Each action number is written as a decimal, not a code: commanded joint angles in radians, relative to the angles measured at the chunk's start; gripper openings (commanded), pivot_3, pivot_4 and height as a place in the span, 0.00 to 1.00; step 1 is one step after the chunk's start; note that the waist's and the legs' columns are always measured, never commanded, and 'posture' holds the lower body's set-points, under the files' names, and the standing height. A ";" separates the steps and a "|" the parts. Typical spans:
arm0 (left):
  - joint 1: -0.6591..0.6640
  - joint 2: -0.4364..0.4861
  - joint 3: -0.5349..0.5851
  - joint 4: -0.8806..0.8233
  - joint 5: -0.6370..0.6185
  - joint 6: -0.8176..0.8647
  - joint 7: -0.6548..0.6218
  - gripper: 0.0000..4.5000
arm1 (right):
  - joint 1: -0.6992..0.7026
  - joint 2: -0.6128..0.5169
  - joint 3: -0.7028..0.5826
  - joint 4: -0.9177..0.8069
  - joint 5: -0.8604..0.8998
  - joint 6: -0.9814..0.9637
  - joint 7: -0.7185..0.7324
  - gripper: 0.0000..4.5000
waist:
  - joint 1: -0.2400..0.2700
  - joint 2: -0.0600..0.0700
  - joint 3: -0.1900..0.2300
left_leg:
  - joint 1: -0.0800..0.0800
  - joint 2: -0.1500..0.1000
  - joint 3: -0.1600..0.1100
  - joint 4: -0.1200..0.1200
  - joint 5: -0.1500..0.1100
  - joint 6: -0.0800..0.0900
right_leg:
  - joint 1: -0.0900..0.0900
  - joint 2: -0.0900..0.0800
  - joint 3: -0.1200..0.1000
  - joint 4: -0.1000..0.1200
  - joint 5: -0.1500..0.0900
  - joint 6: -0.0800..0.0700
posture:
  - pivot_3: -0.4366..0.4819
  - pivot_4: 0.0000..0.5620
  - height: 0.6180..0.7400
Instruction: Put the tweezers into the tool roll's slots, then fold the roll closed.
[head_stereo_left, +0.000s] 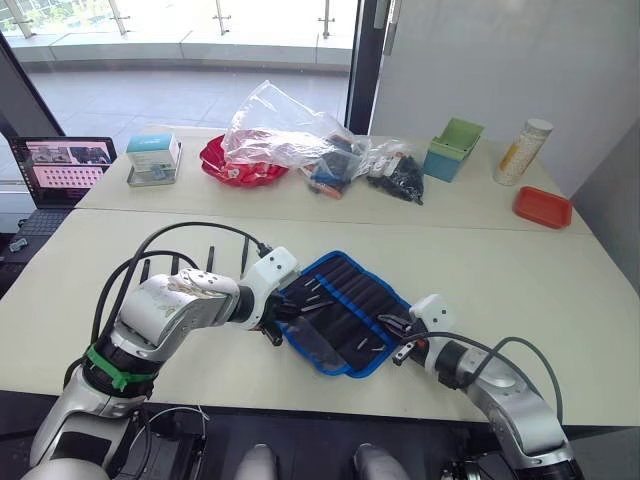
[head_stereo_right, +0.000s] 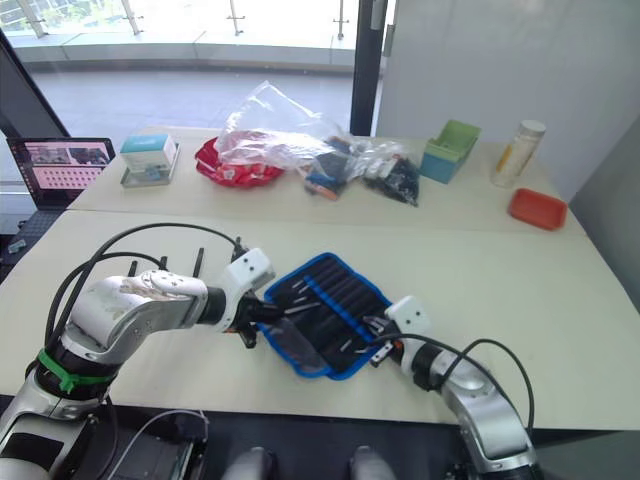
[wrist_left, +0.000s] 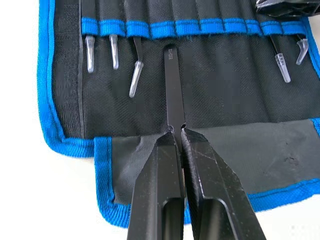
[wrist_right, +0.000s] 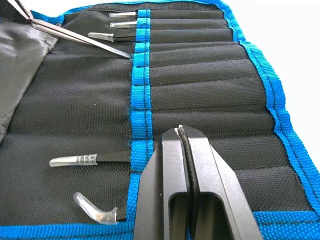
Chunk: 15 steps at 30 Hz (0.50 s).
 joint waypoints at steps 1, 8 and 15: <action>-0.019 -0.031 -0.020 0.032 0.018 -0.006 -0.005 0.00 | 0.015 0.003 -0.001 -0.027 0.005 0.032 -0.006 0.00 | 0.001 0.000 0.000 | 0.000 0.000 0.000 0.000 0.000 0.000 | 0.000 0.000 0.000 0.000 0.000 0.000 | 0.48 0.27 0.86; -0.033 -0.110 -0.057 0.173 0.075 -0.105 -0.037 0.00 | 0.062 -0.010 0.007 -0.051 0.008 0.068 0.000 0.00 | 0.023 0.000 0.000 | 0.000 -0.002 -0.002 0.002 0.000 0.000 | 0.002 -0.001 0.000 0.000 0.000 0.001 | 0.48 0.27 0.86; -0.070 -0.155 -0.118 0.284 0.156 -0.232 -0.090 0.00 | 0.093 -0.006 0.023 -0.060 -0.003 0.081 -0.015 0.00 | 0.023 0.000 0.000 | -0.002 -0.006 -0.006 0.004 0.000 0.000 | 0.002 -0.002 0.000 0.000 -0.001 0.003 | 0.48 0.27 0.86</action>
